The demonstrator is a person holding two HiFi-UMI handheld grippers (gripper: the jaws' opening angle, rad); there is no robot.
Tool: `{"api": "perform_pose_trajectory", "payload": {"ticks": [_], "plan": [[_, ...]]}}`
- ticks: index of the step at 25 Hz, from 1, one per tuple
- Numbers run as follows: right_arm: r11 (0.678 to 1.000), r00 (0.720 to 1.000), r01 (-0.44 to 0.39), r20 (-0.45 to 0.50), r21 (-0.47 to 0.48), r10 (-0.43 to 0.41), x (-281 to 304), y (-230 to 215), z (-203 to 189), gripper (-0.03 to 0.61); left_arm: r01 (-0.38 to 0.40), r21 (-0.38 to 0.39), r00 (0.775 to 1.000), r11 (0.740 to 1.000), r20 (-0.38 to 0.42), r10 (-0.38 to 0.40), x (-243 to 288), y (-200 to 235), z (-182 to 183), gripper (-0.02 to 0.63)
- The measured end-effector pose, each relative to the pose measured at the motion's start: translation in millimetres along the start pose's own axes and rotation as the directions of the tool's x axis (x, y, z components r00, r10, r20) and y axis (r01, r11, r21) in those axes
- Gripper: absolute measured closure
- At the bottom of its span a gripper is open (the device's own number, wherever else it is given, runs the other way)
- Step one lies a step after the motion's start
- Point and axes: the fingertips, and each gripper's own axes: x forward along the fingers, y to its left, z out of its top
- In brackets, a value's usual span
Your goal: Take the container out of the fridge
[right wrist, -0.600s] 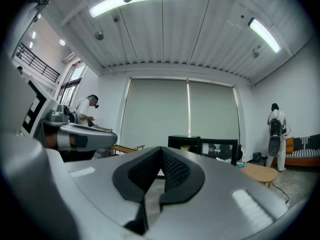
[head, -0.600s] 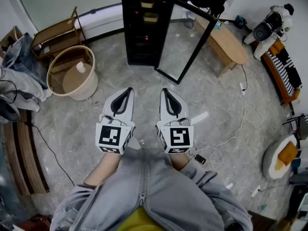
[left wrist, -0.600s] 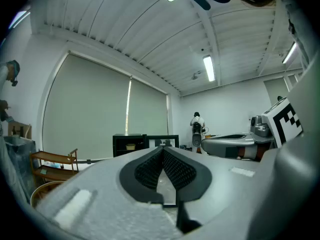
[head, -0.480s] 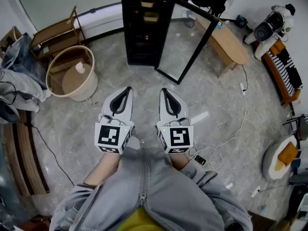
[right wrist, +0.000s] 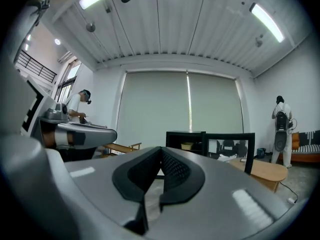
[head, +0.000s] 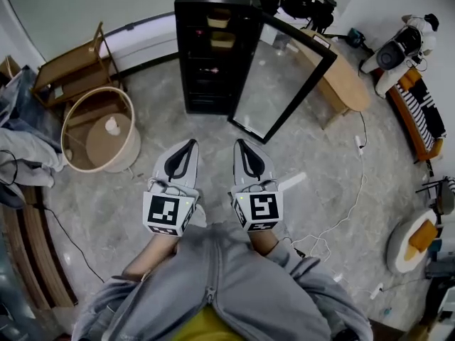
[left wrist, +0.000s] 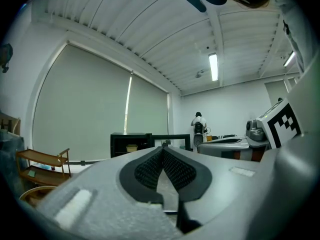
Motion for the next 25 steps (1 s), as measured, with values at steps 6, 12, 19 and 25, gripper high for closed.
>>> {"api": "perform_pose_trajectory", "payload": {"ticks": [6, 12, 19, 25], "plan": [[0.999, 0.999, 0.040, -0.002, 0.009, -0.040, 106.7, -26.7, 0.3, 0.580, 0.043, 0.033, 0.999, 0.999, 0.014, -0.044, 85.1, 66.3, 2.4, 0.609], [0.997, 0.997, 0.070, -0.020, 0.020, -0.070, 184.1, -47.7, -5.7, 0.580, 0.091, 0.031, 0.996, 0.995, 0.009, -0.091, 156.6, 112.0, -2.3, 0.609], [0.996, 0.996, 0.081, -0.047, 0.030, -0.079, 226.4, -62.9, -10.7, 0.580, 0.101, -0.015, 0.995, 0.995, -0.011, -0.101, 196.6, 141.0, -12.5, 0.609], [0.997, 0.995, 0.076, -0.060, 0.019, -0.075, 244.6, -68.1, -15.5, 0.580, 0.103, -0.038, 0.994, 0.994, -0.027, -0.104, 212.6, 151.9, -21.5, 0.609]]}}
